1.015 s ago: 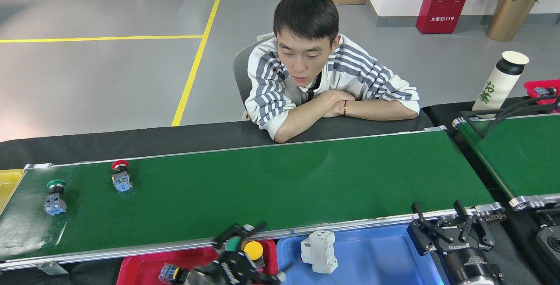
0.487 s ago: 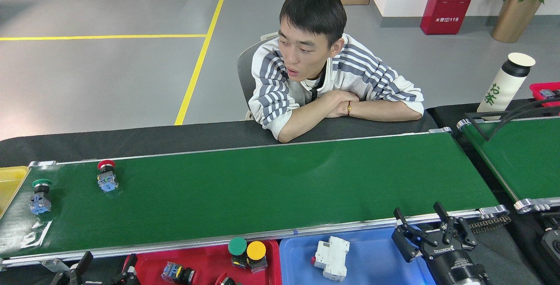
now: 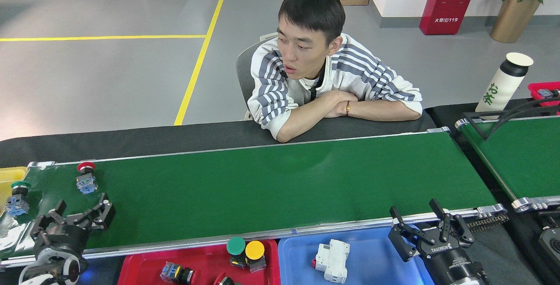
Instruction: Pick switch part from conveyor to tray
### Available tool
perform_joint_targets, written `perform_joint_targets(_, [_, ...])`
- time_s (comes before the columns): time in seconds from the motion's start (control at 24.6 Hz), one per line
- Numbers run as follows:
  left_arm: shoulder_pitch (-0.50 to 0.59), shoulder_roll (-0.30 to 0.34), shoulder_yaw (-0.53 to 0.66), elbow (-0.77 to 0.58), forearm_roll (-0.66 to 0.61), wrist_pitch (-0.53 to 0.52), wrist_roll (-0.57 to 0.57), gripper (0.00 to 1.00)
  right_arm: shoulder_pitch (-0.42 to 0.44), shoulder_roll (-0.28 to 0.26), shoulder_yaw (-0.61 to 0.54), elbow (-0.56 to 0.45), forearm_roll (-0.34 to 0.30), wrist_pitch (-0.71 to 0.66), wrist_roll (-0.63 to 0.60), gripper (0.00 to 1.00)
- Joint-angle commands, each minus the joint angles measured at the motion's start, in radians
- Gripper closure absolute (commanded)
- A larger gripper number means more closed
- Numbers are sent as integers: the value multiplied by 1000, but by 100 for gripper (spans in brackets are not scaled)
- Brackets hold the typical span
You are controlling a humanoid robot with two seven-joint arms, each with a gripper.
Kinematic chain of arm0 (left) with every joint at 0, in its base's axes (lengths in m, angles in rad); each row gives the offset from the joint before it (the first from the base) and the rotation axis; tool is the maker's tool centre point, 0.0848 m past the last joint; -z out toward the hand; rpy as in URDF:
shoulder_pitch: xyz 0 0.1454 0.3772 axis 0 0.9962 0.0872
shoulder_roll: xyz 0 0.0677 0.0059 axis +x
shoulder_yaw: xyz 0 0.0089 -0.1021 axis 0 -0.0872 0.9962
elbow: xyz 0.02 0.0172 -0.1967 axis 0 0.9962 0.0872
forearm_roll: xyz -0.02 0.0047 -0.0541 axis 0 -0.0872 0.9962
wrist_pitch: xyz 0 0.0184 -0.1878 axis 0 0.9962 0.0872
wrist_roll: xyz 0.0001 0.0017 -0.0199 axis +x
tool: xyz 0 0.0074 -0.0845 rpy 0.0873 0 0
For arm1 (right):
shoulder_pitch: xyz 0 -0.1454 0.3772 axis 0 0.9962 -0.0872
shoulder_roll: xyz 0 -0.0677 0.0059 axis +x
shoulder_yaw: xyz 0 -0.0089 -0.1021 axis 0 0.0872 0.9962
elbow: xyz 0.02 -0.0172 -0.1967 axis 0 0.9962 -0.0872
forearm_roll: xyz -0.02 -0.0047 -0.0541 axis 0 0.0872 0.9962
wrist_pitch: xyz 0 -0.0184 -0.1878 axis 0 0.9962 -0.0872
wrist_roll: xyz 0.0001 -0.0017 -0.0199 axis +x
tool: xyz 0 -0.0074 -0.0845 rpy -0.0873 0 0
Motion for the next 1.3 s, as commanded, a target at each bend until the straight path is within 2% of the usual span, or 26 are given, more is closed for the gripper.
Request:
perform_joint_targets(0.0, [-48, 24, -4, 49, 0, 23, 40, 0, -2, -1, -2, -18, 1, -17, 1, 0])
perform_joint_targets(0.12, [-117, 61, -7, 187, -3, 31, 86, 6, 4, -3, -2, -21, 1, -18, -1, 0])
perform_joint_targets(0.2, [-175, 96, -37, 300, -6, 34, 115, 17, 10, -3, -2, -21, 1, -20, -1, 0])
perform_joint_targets(0.28, [-284, 144, -99, 480, 0, 31, 175, 33, 10, -3, -2, -23, 1, -18, -2, 0])
perform_joint_targets(0.32, [-338, 169, -127, 576, 2, 26, 215, 43, 10, -3, -2, -23, 1, -18, -2, 0])
perform_joint_targets(0.37, [-378, 189, -155, 650, 5, 18, 252, 64, 10, -3, -2, -23, 1, -18, -2, 0])
perform_joint_targets(0.45, [-395, 196, -181, 662, 14, -9, 264, 96, 12, -3, -2, -23, 1, -18, -2, 0])
perform_joint_targets(0.85, [-390, 185, -185, 626, 34, -51, 264, 98, 10, -4, -2, -24, 1, -23, -2, 0])
perform_joint_targets(0.97, [-362, 176, -184, 537, 86, -137, 235, 99, 12, -1, -2, -24, 1, -36, -2, 0])
perform_joint_targets(1.06, [-295, 179, -185, 425, 164, -255, 187, 99, 12, 0, -2, -24, 1, -36, -1, 0])
perform_joint_targets(1.14, [-191, 173, -185, 251, 221, -381, 163, 98, 12, 0, -4, -23, 1, -35, -1, 0])
perform_joint_targets(1.26, [15, 141, -185, -111, 287, -493, 126, 98, 9, 0, -4, -23, 1, -32, 1, 0])
